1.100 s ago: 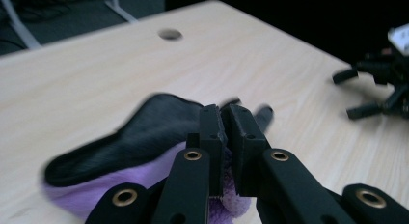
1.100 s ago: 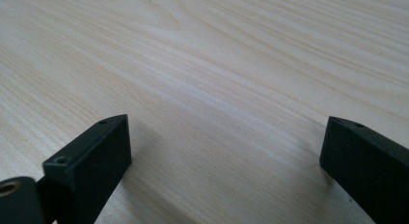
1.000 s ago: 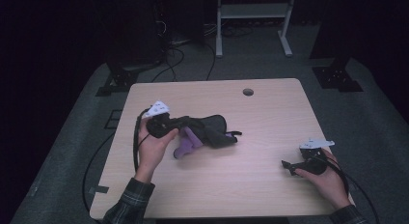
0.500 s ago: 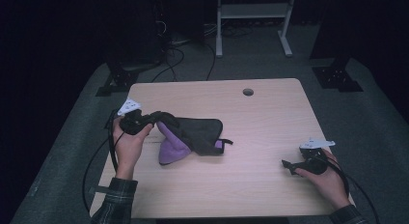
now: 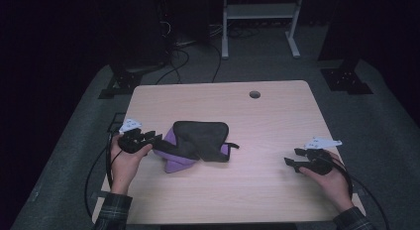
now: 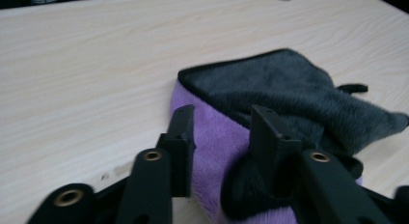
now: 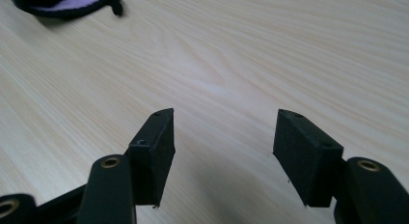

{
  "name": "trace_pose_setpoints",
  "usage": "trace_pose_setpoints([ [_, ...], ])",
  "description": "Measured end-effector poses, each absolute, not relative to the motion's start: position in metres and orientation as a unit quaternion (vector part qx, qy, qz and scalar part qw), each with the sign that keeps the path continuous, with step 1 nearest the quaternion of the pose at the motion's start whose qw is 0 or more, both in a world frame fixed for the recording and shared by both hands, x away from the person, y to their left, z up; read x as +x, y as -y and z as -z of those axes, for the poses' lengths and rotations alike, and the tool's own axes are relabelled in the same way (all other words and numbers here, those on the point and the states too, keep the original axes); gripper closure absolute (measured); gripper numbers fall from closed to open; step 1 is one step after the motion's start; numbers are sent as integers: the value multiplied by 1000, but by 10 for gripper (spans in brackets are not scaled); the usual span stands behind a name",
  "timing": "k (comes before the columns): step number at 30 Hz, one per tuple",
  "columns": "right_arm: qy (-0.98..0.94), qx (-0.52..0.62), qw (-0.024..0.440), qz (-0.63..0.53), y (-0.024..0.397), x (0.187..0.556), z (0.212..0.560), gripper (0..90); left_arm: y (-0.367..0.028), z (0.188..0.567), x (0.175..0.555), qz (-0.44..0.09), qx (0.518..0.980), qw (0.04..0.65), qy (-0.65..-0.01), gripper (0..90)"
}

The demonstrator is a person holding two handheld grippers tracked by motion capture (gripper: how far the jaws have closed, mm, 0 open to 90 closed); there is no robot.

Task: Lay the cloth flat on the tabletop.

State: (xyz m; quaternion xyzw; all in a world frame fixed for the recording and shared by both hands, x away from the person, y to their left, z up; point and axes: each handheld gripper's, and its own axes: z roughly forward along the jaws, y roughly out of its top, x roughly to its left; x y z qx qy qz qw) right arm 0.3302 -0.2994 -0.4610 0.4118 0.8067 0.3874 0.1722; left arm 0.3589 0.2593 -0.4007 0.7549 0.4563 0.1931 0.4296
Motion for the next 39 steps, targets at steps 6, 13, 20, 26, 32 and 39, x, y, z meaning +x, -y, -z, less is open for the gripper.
trace_pose_setpoints([
  [6,-812,396,160,-397,279,341,455,393,-255,404,349,-186,768,427,-439,508],
  [13,-818,372,143,-414,247,353,446,386,-250,417,339,-173,783,413,-431,463],
  [20,-832,340,139,-416,208,370,439,386,-251,437,338,-156,791,415,-421,470],
  [26,-835,326,134,-422,181,388,435,385,-252,440,340,-159,793,414,-418,517],
  [32,-831,325,131,-431,162,411,430,378,-261,443,341,-154,784,422,-428,512],
  [39,-826,328,134,-439,144,438,426,374,-260,450,344,-154,795,403,-427,487],
])
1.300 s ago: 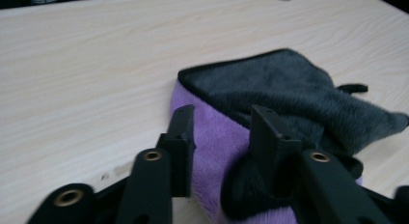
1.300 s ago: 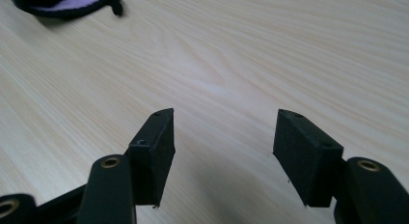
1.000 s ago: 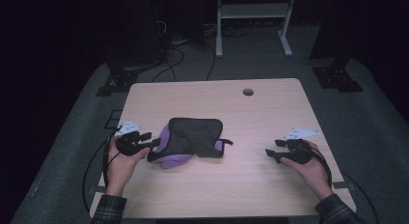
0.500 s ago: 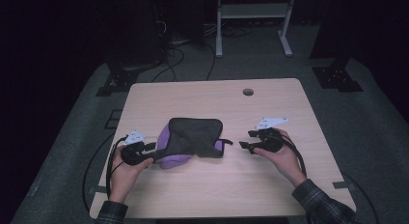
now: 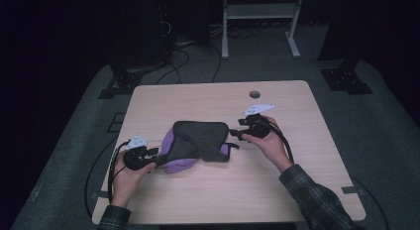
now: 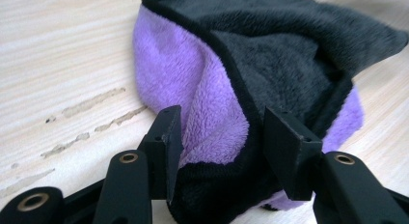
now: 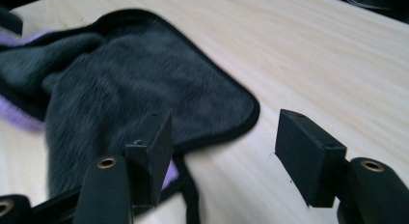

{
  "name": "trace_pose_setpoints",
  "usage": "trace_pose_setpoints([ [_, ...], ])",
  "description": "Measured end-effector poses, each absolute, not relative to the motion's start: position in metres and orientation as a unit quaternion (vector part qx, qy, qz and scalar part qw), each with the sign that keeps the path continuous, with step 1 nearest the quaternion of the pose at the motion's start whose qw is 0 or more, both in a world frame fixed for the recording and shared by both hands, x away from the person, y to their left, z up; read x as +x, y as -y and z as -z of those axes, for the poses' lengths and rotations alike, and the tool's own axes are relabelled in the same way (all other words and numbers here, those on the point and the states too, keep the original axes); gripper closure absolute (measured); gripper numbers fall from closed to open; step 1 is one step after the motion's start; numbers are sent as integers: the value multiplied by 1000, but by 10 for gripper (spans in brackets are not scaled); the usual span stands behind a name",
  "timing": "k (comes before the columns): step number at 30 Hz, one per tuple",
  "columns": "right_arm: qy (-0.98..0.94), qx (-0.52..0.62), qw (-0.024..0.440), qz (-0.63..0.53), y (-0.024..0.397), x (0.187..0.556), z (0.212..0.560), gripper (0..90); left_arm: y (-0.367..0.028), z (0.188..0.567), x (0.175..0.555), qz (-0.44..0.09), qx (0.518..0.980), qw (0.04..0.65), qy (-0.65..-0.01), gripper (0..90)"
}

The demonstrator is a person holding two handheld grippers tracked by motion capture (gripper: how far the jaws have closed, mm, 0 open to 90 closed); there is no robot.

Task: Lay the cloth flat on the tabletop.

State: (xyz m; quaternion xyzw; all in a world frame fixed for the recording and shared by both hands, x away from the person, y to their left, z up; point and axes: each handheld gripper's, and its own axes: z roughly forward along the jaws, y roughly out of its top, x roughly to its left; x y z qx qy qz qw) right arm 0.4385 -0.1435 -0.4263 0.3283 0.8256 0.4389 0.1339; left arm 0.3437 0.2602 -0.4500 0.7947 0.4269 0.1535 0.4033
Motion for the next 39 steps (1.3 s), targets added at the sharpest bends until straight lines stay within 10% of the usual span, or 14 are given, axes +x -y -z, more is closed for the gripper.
trace_pose_setpoints([
  [20,-839,351,129,-394,107,499,478,463,-265,466,346,-144,808,359,-446,744],
  [30,-850,337,111,-388,103,498,477,820,-268,467,347,-130,792,368,-469,809],
  [39,-840,342,104,-408,124,488,459,848,-272,456,347,-131,770,398,-482,813],
])
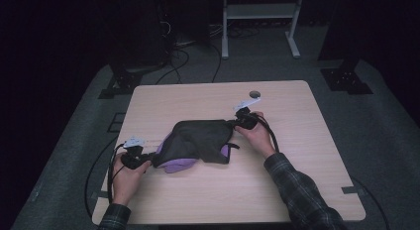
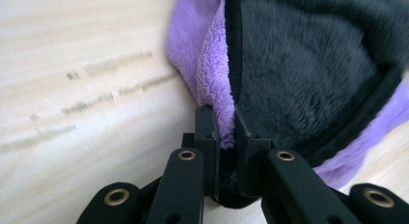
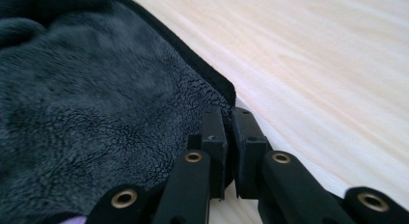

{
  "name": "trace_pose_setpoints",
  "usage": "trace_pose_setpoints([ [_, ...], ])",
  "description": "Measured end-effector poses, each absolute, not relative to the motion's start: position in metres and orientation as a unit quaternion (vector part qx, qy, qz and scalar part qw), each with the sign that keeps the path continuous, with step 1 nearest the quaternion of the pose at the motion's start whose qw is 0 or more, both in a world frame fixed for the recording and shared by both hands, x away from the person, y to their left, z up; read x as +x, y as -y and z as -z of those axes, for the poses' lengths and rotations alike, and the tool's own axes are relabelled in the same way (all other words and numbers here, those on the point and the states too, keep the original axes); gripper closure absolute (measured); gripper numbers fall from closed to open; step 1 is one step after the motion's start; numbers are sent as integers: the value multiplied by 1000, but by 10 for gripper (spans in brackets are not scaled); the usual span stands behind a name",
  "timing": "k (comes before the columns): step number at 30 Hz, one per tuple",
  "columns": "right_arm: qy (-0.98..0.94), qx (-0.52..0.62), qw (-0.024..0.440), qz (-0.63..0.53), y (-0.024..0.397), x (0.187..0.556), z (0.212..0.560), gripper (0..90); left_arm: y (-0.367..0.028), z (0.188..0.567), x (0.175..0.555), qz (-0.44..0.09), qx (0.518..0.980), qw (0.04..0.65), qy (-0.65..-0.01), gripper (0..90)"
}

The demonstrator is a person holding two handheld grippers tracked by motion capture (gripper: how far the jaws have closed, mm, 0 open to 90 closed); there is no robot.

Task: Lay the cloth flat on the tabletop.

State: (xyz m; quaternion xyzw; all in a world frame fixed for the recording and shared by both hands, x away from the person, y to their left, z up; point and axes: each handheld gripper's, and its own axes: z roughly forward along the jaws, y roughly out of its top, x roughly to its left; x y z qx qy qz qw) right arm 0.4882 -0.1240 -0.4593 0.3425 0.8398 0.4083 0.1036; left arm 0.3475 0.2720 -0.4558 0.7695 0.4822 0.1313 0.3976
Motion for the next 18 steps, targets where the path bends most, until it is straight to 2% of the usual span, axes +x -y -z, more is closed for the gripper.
trace_pose_setpoints([
  [7,-832,336,128,-421,155,471,431,849,-277,434,351,-137,745,445,-478,819],
  [18,-804,344,171,-454,209,445,382,851,-270,393,357,-175,737,477,-445,826],
])
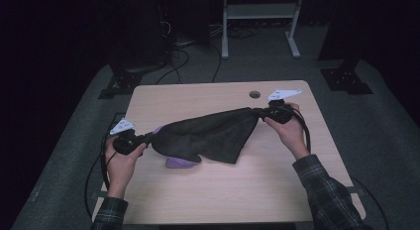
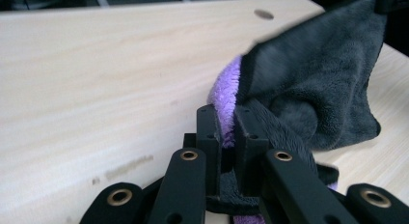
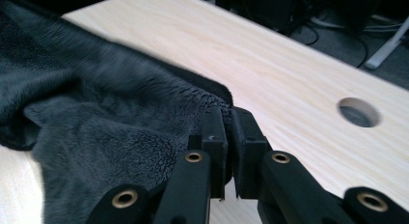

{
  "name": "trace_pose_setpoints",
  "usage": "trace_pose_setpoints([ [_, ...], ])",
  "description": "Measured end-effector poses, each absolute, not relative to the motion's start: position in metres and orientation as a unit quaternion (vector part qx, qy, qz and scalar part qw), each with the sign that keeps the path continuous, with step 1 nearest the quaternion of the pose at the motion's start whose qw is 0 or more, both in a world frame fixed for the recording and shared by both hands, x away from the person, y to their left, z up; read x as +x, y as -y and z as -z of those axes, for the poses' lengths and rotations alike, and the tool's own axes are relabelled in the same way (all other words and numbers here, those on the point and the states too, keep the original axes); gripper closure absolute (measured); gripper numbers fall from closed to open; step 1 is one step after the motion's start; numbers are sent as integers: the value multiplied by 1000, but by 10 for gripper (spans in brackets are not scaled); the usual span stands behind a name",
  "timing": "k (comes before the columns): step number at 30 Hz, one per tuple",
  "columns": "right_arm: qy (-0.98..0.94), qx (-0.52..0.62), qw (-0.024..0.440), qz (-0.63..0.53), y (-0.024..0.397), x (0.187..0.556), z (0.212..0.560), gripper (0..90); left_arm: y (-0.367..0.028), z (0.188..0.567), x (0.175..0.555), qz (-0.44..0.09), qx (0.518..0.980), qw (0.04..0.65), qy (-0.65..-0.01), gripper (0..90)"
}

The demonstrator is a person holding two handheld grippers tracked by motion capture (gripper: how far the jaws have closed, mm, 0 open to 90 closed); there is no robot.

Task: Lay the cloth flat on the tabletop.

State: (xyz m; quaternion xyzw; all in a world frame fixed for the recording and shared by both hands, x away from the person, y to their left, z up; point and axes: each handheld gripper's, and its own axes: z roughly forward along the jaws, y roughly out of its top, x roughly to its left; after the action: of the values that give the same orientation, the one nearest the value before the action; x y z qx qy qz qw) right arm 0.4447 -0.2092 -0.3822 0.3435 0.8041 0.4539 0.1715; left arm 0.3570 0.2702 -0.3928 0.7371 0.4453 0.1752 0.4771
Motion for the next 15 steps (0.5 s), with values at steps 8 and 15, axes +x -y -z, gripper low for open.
trace_pose_setpoints([
  [8,-789,350,195,-467,240,430,360,851,-259,369,359,-193,734,496,-422,827],
  [15,-766,343,224,-496,259,410,330,851,-254,341,354,-211,727,518,-399,829],
])
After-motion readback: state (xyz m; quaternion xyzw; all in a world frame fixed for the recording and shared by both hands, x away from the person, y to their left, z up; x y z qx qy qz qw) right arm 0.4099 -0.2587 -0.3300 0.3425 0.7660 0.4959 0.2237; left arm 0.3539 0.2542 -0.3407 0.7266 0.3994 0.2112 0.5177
